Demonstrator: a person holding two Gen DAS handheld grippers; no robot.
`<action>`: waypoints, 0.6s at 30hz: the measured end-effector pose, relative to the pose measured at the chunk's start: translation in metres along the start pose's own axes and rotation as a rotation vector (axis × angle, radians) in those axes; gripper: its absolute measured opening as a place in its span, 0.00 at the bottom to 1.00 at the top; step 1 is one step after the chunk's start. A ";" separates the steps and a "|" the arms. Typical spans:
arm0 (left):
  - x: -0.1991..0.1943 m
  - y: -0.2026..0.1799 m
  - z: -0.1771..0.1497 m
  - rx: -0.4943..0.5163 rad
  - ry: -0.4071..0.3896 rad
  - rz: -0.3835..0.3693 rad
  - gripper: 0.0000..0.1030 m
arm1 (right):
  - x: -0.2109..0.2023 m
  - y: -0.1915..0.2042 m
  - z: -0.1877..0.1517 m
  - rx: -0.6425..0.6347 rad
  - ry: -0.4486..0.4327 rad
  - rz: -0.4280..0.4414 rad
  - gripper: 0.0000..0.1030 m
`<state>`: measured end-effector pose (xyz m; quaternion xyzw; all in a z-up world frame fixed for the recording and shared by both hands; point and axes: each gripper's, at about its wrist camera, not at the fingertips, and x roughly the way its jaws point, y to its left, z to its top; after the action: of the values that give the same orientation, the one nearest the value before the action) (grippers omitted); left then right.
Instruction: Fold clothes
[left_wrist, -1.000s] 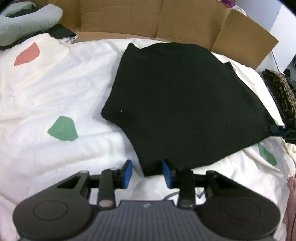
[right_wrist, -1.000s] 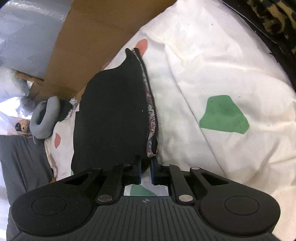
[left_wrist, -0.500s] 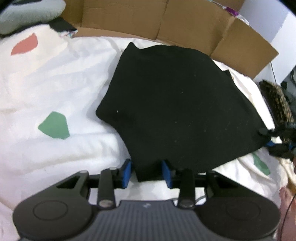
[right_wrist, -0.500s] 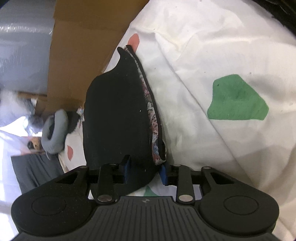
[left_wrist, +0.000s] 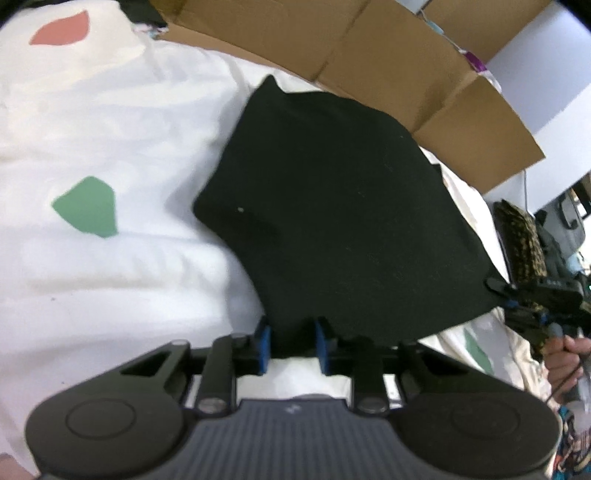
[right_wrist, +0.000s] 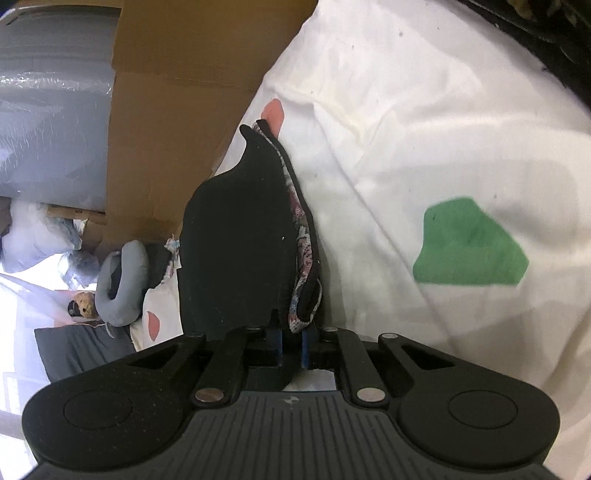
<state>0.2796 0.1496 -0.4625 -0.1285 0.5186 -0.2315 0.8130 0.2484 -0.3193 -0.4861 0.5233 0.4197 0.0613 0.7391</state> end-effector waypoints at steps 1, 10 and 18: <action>0.001 -0.001 0.000 0.000 0.003 -0.005 0.25 | 0.001 0.000 0.000 0.000 0.002 -0.003 0.08; 0.003 -0.001 0.007 -0.044 0.054 -0.027 0.09 | 0.015 -0.009 -0.002 0.034 0.039 0.005 0.15; -0.018 -0.016 0.019 0.000 0.096 -0.005 0.08 | 0.006 0.002 -0.007 -0.032 0.062 -0.007 0.07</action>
<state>0.2866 0.1446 -0.4336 -0.1186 0.5568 -0.2395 0.7865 0.2482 -0.3100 -0.4888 0.5078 0.4433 0.0818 0.7341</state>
